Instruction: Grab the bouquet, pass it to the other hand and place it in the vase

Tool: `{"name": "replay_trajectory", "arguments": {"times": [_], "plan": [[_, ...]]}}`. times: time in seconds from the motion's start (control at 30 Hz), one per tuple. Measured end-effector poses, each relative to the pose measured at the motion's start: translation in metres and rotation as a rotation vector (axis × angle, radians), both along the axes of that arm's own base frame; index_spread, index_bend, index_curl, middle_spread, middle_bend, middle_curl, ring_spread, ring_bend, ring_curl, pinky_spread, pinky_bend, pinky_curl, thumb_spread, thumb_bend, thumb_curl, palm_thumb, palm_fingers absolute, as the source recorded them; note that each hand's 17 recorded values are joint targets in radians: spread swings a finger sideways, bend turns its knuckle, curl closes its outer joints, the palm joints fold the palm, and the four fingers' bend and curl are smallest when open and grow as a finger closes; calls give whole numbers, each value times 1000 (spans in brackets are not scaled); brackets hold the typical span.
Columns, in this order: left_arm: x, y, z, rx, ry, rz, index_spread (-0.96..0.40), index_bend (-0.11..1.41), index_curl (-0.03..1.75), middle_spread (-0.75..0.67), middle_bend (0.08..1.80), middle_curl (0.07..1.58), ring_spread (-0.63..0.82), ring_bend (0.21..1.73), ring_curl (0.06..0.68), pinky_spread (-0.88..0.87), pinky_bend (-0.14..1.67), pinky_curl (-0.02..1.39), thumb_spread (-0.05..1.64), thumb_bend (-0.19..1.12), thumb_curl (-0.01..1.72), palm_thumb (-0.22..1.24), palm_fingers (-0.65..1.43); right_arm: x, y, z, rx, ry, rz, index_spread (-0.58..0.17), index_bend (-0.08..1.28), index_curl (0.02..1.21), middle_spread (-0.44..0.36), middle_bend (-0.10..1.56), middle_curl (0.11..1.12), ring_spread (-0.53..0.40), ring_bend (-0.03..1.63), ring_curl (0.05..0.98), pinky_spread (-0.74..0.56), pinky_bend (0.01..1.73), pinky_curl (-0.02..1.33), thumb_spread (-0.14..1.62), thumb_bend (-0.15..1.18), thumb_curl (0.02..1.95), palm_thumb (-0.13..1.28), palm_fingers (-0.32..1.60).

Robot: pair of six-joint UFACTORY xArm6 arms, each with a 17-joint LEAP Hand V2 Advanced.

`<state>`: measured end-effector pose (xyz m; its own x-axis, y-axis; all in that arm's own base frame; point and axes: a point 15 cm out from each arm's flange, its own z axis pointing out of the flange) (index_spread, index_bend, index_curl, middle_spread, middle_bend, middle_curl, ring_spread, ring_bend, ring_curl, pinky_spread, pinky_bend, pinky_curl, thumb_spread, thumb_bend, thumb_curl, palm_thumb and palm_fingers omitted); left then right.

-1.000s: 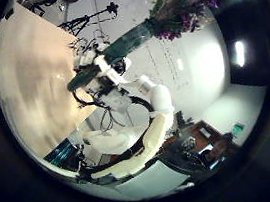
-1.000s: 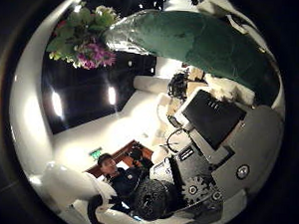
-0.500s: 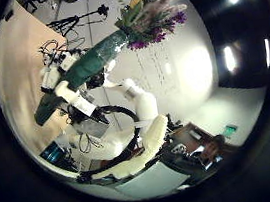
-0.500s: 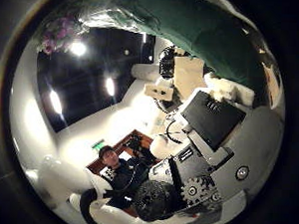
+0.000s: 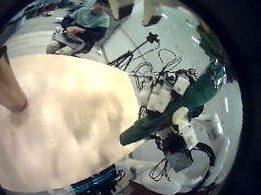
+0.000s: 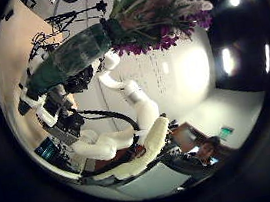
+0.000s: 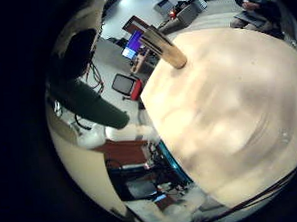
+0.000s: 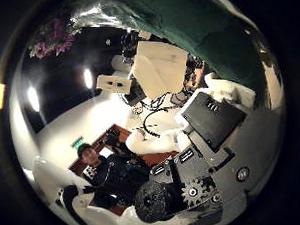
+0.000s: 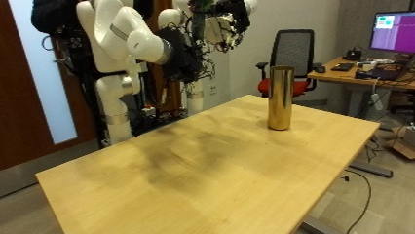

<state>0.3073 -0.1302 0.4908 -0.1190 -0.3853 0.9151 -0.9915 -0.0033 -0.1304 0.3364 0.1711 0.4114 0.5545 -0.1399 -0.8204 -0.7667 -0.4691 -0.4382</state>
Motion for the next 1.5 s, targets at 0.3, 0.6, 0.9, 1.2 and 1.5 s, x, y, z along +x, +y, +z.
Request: {"name": "replay_trajectory", "arguments": {"times": [0.3,0.6,0.9,1.2,1.5], "plan": [[-4,-6,1,-6,12,-25,315,159,284,452,232,335,516,608,186,478,222,313,828,-35,318,218,148,-13,21,1,-39,-18,53,-307,985,1145,-142,1381,785,-196,1459,658,-250,1069,1133,163,-18,964,1177,1119],[-7,-12,4,-7,20,-49,323,154,276,469,242,335,525,626,186,485,238,319,814,-35,320,233,151,-9,36,-14,-150,-71,47,-308,983,1147,-143,1376,791,-196,1457,660,-251,1065,1140,164,-18,967,1176,1120],[-10,-14,4,-26,64,-41,216,185,304,101,578,440,388,599,160,387,163,273,828,-24,327,287,438,-14,42,-11,-162,-101,48,-309,982,1149,-144,1373,796,-196,1455,661,-251,1061,1144,163,-19,971,1176,1121],[-2,-13,22,-132,8,32,-131,177,296,-385,885,660,-440,1106,350,-525,866,454,941,70,390,748,1197,-9,36,-31,-175,-103,-53,-311,927,1122,-157,1305,787,-205,1408,651,-263,1131,1125,555,-48,897,1006,1079],[0,-3,40,-155,-145,120,-459,560,537,-514,1034,855,-443,1369,511,-589,1149,594,499,23,607,1056,1109,-10,12,-60,-189,-41,-164,-352,404,952,-186,979,694,-272,1290,573,-459,1068,888,719,-34,713,857,683]]}}
